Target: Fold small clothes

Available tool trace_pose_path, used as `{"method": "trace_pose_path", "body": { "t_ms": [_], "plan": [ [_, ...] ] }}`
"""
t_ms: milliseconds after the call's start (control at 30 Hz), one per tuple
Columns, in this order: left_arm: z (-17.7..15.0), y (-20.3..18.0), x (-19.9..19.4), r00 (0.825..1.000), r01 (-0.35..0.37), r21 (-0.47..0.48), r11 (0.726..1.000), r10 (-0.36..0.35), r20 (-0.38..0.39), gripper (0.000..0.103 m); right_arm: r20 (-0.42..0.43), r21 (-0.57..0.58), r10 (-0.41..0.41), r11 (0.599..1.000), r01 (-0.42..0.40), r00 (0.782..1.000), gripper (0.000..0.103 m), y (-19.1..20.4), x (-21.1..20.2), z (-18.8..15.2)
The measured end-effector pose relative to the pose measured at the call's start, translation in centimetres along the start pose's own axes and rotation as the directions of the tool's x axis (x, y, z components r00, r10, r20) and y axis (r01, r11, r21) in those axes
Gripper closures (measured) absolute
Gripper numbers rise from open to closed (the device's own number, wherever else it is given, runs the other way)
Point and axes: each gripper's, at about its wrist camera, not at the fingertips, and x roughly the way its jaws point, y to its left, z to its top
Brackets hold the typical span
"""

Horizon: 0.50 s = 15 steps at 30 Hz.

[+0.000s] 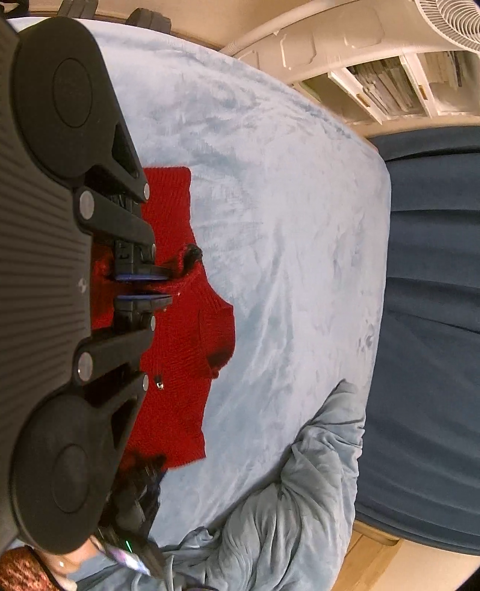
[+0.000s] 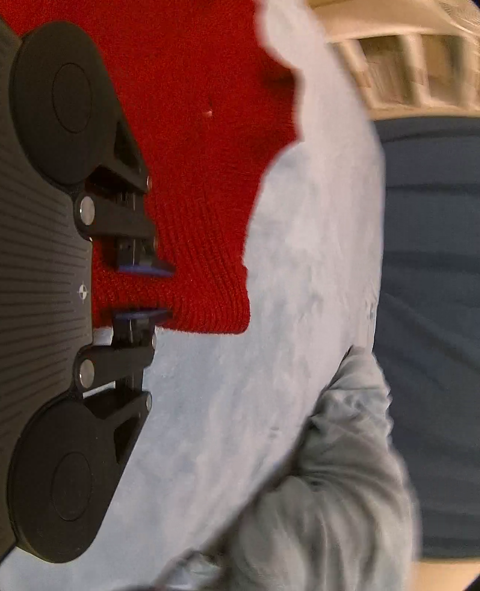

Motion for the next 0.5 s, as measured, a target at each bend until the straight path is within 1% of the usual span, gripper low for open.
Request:
{"method": "trace_pose_path", "body": {
  "t_ms": [67,100,167,200,233,300,333,367,400,433,467,500],
  "plan": [
    [-0.1,0.7,0.5,1.0,0.005,-0.002,1.0,-0.005,0.004,0.096,0.036,0.041,-0.005,0.999,0.004,0.999,0.091,-2.0,-1.0,0.2],
    [-0.1,0.9,0.9,1.0,0.0,0.005,1.0,0.0,0.016,0.096,0.039,0.061,0.006,0.998,-0.008,0.999,0.091,-2.9,-1.2,0.1],
    [-0.5,1.3,2.9,0.998,-0.045,0.052,0.998,0.044,0.035,0.096,0.018,0.111,0.026,0.993,-0.028,1.0,0.091,-4.2,-0.7,-0.3],
    [-0.9,1.7,4.6,0.998,-0.068,0.068,0.995,0.067,0.018,0.096,0.002,0.118,0.022,0.993,-0.022,1.0,0.091,-4.3,-0.2,-0.7],
    [-1.3,2.4,6.5,0.996,-0.085,0.076,0.994,0.086,-0.015,0.096,-0.012,0.121,0.015,0.993,-0.014,1.0,0.091,-4.3,0.3,-1.2],
    [-2.7,4.2,10.9,0.983,-0.123,0.056,0.991,0.129,-0.128,0.095,-0.02,0.151,0.003,0.989,0.0,1.0,0.091,-4.2,1.0,-1.7],
    [-3.4,4.9,12.5,0.975,-0.142,0.047,0.989,0.148,-0.168,0.093,-0.017,0.163,0.001,0.987,0.002,1.0,0.091,-4.1,1.2,-1.8],
    [-4.2,5.5,13.5,0.966,-0.191,0.055,0.98,0.198,-0.168,0.093,-0.012,0.166,0.0,0.986,0.002,1.0,0.09,-4.1,1.1,-2.0],
    [-4.7,5.8,13.7,0.955,-0.255,0.081,0.964,0.264,-0.135,0.093,-0.008,0.161,0.001,0.987,0.0,1.0,0.09,-4.0,1.1,-2.0],
    [-5.0,6.2,13.5,0.945,-0.301,0.095,0.949,0.31,-0.1,0.092,-0.005,0.154,0.005,0.988,-0.004,1.0,0.09,-4.1,0.9,-2.1],
    [-5.2,6.6,13.3,0.94,-0.319,0.091,0.943,0.327,-0.095,0.077,-0.004,0.151,0.01,0.988,-0.009,1.0,0.09,-4.1,0.9,-2.0],
    [-5.4,7.2,13.1,0.937,-0.328,0.071,0.942,0.334,-0.104,0.065,-0.005,0.157,0.013,0.988,-0.012,1.0,0.089,-4.2,0.7,-1.9]
  ]
}}
